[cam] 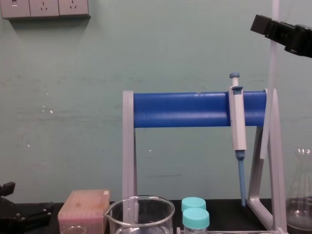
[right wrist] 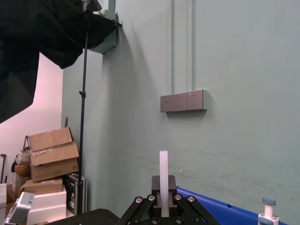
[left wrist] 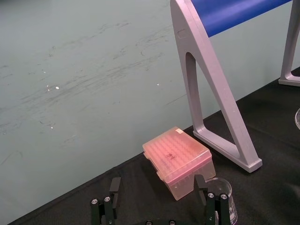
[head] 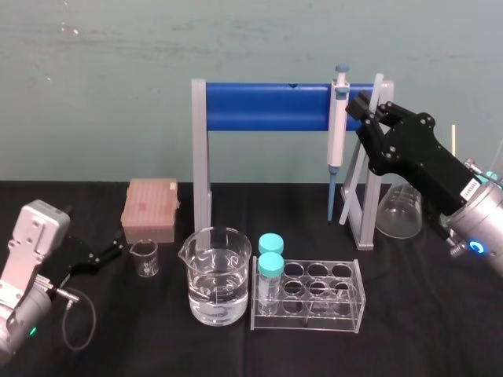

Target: Pick up the stirring rod with one hand, then place it down.

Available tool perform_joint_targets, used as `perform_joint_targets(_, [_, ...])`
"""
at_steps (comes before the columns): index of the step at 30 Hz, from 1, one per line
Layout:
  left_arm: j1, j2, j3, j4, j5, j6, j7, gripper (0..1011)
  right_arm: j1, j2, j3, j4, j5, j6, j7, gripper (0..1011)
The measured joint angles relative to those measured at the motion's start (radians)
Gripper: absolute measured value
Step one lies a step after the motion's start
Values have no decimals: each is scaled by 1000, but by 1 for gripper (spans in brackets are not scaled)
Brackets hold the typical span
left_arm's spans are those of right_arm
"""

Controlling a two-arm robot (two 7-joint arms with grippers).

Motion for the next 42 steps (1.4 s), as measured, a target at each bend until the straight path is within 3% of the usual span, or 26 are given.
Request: perform_joint_targets(42, [0, 0, 0, 0, 0, 0, 0, 1000, 5, 6, -9, 16, 15, -3, 23, 69])
